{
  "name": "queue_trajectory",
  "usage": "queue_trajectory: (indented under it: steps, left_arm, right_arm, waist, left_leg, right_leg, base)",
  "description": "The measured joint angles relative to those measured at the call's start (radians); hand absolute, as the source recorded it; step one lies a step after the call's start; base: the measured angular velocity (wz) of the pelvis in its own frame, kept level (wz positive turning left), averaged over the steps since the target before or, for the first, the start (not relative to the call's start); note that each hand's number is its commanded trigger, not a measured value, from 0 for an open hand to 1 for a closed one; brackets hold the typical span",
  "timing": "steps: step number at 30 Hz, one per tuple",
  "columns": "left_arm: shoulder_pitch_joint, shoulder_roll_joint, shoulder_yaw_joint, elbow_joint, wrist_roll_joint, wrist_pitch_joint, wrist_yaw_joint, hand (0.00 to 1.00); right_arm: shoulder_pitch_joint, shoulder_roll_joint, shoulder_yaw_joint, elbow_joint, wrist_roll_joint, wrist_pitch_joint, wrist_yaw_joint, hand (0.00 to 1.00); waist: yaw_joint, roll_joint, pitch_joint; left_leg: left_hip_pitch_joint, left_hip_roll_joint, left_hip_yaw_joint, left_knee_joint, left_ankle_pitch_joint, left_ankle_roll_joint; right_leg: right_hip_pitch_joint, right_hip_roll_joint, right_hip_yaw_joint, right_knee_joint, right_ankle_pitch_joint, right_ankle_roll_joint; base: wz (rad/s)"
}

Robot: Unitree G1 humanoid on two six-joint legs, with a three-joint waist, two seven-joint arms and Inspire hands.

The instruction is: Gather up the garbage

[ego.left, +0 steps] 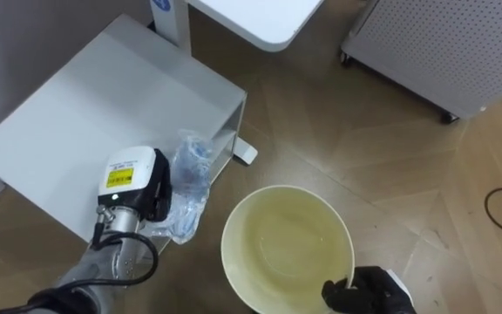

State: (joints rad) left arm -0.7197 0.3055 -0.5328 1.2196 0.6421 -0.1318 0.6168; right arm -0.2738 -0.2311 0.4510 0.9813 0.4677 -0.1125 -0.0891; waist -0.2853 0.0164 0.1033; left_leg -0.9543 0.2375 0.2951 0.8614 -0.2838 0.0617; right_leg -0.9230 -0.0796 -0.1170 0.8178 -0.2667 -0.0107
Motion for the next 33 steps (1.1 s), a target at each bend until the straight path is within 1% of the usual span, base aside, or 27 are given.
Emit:
queue_trajectory:
  steps: [4, 6, 8, 10, 12, 14, 15, 16, 17, 18, 19, 20, 21, 22, 23, 24, 26, 27, 28, 29, 31, 33]
  left_arm:
    - [-0.003, 0.002, 0.001, -0.001, 0.000, 0.000, -0.009, 1.00]
    - [0.003, 0.002, 0.001, 0.006, -0.001, 0.000, -0.027, 1.00]
    - [0.018, 0.002, 0.001, 0.008, -0.020, -0.011, -0.031, 1.00]
    - [0.024, 0.000, 0.001, 0.020, -0.038, -0.017, -0.041, 1.00]
    - [0.046, -0.005, 0.002, 0.019, -0.113, -0.022, -0.043, 1.00]
    - [0.082, -0.017, 0.023, 0.018, -0.205, -0.023, -0.066, 1.00]
    - [0.091, -0.018, 0.025, 0.018, -0.226, -0.027, -0.068, 1.00]
    - [0.106, -0.022, 0.027, 0.017, -0.263, -0.031, -0.078, 1.00]
    - [0.110, -0.036, 0.038, 0.016, -0.291, -0.031, -0.086, 1.00]
    - [0.110, -0.046, 0.044, 0.013, -0.309, -0.031, -0.089, 1.00]
    - [0.116, -0.064, 0.051, -0.004, -0.343, -0.031, -0.096, 1.00]
    - [0.131, -0.075, 0.052, -0.020, -0.365, -0.044, -0.107, 1.00]
    - [0.138, -0.082, 0.052, -0.025, -0.370, -0.052, -0.111, 1.00]
    - [0.153, -0.101, 0.053, -0.032, -0.375, -0.057, -0.120, 1.00]
    - [0.169, -0.122, 0.050, -0.048, -0.376, -0.058, -0.128, 1.00]
    - [0.177, -0.132, 0.046, -0.058, -0.376, -0.059, -0.132, 1.00]
    - [0.206, -0.166, 0.034, -0.080, -0.378, -0.066, -0.161, 1.00]
    - [0.212, -0.173, 0.031, -0.086, -0.378, -0.066, -0.169, 1.00]
    - [0.224, -0.187, 0.024, -0.103, -0.378, -0.066, -0.187, 1.00]
    - [0.231, -0.199, 0.017, -0.117, -0.378, -0.067, -0.203, 1.00]
    - [0.251, -0.212, 0.008, -0.148, -0.380, -0.073, -0.227, 1.00]
    - [0.269, -0.214, -0.016, -0.175, -0.402, -0.079, -0.253, 1.00]
  right_arm:
    - [0.003, 0.000, -0.001, -0.011, 0.000, 0.004, -0.002, 1.00]
    - [0.006, 0.000, -0.001, -0.011, -0.001, 0.003, -0.005, 1.00]
    - [0.008, -0.001, -0.002, -0.011, -0.002, 0.000, -0.013, 1.00]
    - [0.011, 0.000, -0.002, -0.010, -0.002, -0.001, -0.020, 1.00]
    - [0.023, 0.001, -0.001, -0.012, -0.003, -0.006, -0.019, 1.00]
    - [0.040, 0.011, -0.005, -0.009, -0.006, -0.010, -0.022, 1.00]
    - [0.040, 0.014, -0.006, -0.005, -0.006, -0.013, -0.024, 1.00]
    - [0.041, 0.019, -0.006, 0.006, -0.008, -0.023, -0.025, 1.00]
    - [0.040, 0.023, -0.009, 0.021, -0.010, -0.035, -0.029, 1.00]
    - [0.039, 0.024, -0.010, 0.027, -0.011, -0.041, -0.032, 1.00]
    - [0.037, 0.026, -0.017, 0.034, -0.021, -0.045, -0.033, 1.00]
    - [0.037, 0.030, -0.023, 0.037, -0.037, -0.051, -0.033, 1.00]
    - [0.036, 0.033, -0.022, 0.039, -0.042, -0.052, -0.033, 1.00]
    - [0.035, 0.039, -0.023, 0.044, -0.044, -0.054, -0.032, 1.00]
    - [0.034, 0.042, -0.021, 0.049, -0.045, -0.059, -0.033, 1.00]
    - [0.033, 0.044, -0.020, 0.054, -0.045, -0.062, -0.033, 1.00]
    - [0.014, 0.047, -0.003, 0.077, -0.045, -0.061, -0.032, 1.00]
    - [0.014, 0.049, -0.002, 0.076, -0.047, -0.062, -0.031, 1.00]
    - [0.015, 0.056, -0.003, 0.077, -0.048, -0.062, -0.032, 1.00]
    - [0.017, 0.061, -0.004, 0.077, -0.048, -0.063, -0.033, 1.00]
    - [0.015, 0.064, -0.004, 0.077, -0.045, -0.063, -0.032, 1.00]
    - [0.015, 0.064, -0.002, 0.077, -0.043, -0.064, -0.031, 1.00]
  waist:
    - [0.005, 0.000, -0.0001]
    - [0.009, 0.000, -0.0003]
    - [0.019, 0.001, -0.0004]
    - [0.019, 0.001, -0.0005]
    - [0.022, 0.002, -0.0006]
    - [0.025, 0.003, -0.0012]
    - [0.027, 0.004, -0.0013]
    - [0.031, 0.006, -0.0033]
    - [0.037, 0.011, -0.0059]
    - [0.040, 0.010, -0.0060]
    - [0.045, 0.011, -0.0067]
    - [0.048, 0.011, -0.0115]
    - [0.051, 0.010, -0.0123]
    - [0.057, 0.010, -0.0127]
    - [0.066, 0.009, -0.0178]
    - [0.072, 0.007, -0.0189]
    - [0.081, 0.005, -0.0208]
    - [0.084, 0.005, -0.0222]
    - [0.092, 0.004, -0.0258]
    - [0.097, 0.002, -0.0276]
    - [0.100, 0.002, -0.0295]
    - [0.102, 0.002, -0.0325]
  left_leg:
    - [0.006, 0.000, 0.000, -0.001, -0.001, -0.001]
    - [0.014, -0.001, -0.002, -0.003, -0.001, -0.001]
    - [0.023, -0.004, -0.002, -0.005, -0.001, -0.001]
    - [0.038, -0.004, 0.000, -0.009, -0.001, -0.001]
    - [0.061, -0.003, 0.003, -0.016, -0.001, -0.001]
    - [0.095, -0.006, 0.005, -0.031, 0.000, -0.001]
    - [0.103, -0.006, 0.006, -0.034, 0.000, -0.002]
    - [0.113, -0.008, 0.007, -0.040, 0.001, -0.003]
    - [0.117, -0.014, 0.004, -0.048, 0.005, -0.004]
    - [0.120, -0.024, 0.002, -0.057, 0.010, -0.004]
    - [0.128, -0.032, 0.006, -0.073, 0.019, -0.001]
    - [0.134, -0.041, 0.006, -0.086, 0.025, -0.001]
    - [0.138, -0.041, 0.008, -0.090, 0.026, -0.001]
    - [0.147, -0.041, 0.008, -0.093, 0.026, -0.002]
    - [0.152, -0.042, 0.011, -0.098, 0.026, -0.002]
    - [0.155, -0.042, 0.013, -0.100, 0.026, -0.002]
    - [0.170, -0.045, 0.020, -0.110, 0.027, -0.002]
    - [0.172, -0.045, 0.022, -0.114, 0.027, -0.002]
    - [0.174, -0.044, 0.026, -0.121, 0.030, -0.003]
    - [0.175, -0.044, 0.026, -0.124, 0.031, -0.003]
    - [0.175, -0.043, 0.026, -0.127, 0.031, -0.004]
    - [0.175, -0.043, 0.026, -0.131, 0.032, -0.005]
  right_leg:
    - [0.007, -0.002, -0.004, -0.001, 0.000, 0.000]
    - [0.016, -0.008, -0.018, -0.004, 0.000, 0.000]
    - [0.024, -0.013, -0.023, -0.004, -0.001, -0.001]
    - [0.038, -0.017, -0.023, -0.004, -0.002, 0.000]
    - [0.060, -0.017, -0.022, -0.014, -0.002, 0.000]
    - [0.094, -0.018, -0.022, -0.026, -0.002, 0.002]
    - [0.100, -0.019, -0.023, -0.028, -0.002, 0.002]
    - [0.109, -0.024, -0.023, -0.034, -0.002, 0.002]
    - [0.114, -0.026, -0.026, -0.039, -0.001, 0.002]
    - [0.115, -0.028, -0.027, -0.039, -0.001, 0.003]
    - [0.121, -0.037, -0.029, -0.044, 0.000, 0.004]
    - [0.124, -0.043, -0.029, -0.049, 0.000, 0.006]
    - [0.127, -0.043, -0.028, -0.051, 0.001, 0.007]
    - [0.135, -0.042, -0.028, -0.055, 0.001, 0.007]
    - [0.139, -0.043, -0.028, -0.057, 0.001, 0.007]
    - [0.140, -0.043, -0.026, -0.057, 0.001, 0.007]
    - [0.150, -0.052, -0.026, -0.062, 0.001, 0.007]
    - [0.152, -0.053, -0.027, -0.066, 0.001, 0.007]
    - [0.152, -0.053, -0.031, -0.075, 0.004, 0.007]
    - [0.152, -0.054, -0.031, -0.077, 0.004, 0.007]
    - [0.154, -0.051, -0.031, -0.084, 0.007, 0.007]
    - [0.155, -0.041, -0.029, -0.092, 0.011, 0.008]
  base:
    - [0.00]
    - [0.00]
    - [0.02]
    - [0.03]
    - [-0.02]
    - [0.00]
    - [0.00]
    - [0.04]
    - [0.10]
    - [0.21]
    - [0.21]
    - [0.15]
    - [0.04]
    - [0.00]
    - [0.00]
    - [0.00]
    - [0.00]
    - [-0.07]
    - [-0.06]
    - [-0.05]
    - [-0.02]
    - [-0.03]
